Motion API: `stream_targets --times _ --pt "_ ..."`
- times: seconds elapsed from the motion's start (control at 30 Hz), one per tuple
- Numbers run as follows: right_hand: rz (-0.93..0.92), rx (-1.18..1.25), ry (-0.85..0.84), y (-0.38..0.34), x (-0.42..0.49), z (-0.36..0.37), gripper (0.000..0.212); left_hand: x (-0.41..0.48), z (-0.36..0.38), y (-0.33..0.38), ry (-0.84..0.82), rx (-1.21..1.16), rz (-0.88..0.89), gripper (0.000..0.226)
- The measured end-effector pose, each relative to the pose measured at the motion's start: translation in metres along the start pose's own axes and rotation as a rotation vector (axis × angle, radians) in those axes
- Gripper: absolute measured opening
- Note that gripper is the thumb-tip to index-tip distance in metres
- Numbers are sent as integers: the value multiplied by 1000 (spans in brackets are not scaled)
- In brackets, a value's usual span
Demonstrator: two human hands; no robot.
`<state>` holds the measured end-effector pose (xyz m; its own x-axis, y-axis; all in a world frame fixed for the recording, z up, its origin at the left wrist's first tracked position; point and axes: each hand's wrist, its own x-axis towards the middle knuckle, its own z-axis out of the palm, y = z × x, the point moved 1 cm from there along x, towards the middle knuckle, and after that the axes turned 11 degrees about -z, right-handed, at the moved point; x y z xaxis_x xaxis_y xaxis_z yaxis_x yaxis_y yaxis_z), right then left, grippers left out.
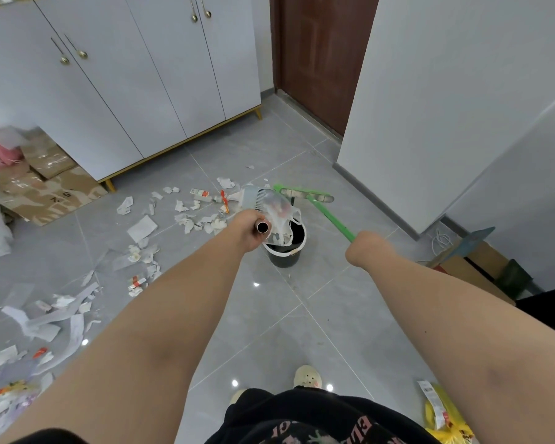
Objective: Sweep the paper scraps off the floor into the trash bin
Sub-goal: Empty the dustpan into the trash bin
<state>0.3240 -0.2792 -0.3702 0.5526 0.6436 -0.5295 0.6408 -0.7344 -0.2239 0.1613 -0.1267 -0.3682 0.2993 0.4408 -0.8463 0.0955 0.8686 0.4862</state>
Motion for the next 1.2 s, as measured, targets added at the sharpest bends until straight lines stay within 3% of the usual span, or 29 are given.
stream_targets --times 0.3,0.6,0.83,1.2 --pt "7 -13 19 12 -2 -5 5 6 0 9 5 -93 22 27" --pt "-28 -74 0 6 -2 -8 4 -3 4 14 -23 -39 31 28" --pt "-30 -207 -3 5 -5 -8 25 -13 6 8 -18 34 31 30" --pt "-35 -394 -34 9 -11 -13 29 -19 -1 13 -6 -5 56 33"
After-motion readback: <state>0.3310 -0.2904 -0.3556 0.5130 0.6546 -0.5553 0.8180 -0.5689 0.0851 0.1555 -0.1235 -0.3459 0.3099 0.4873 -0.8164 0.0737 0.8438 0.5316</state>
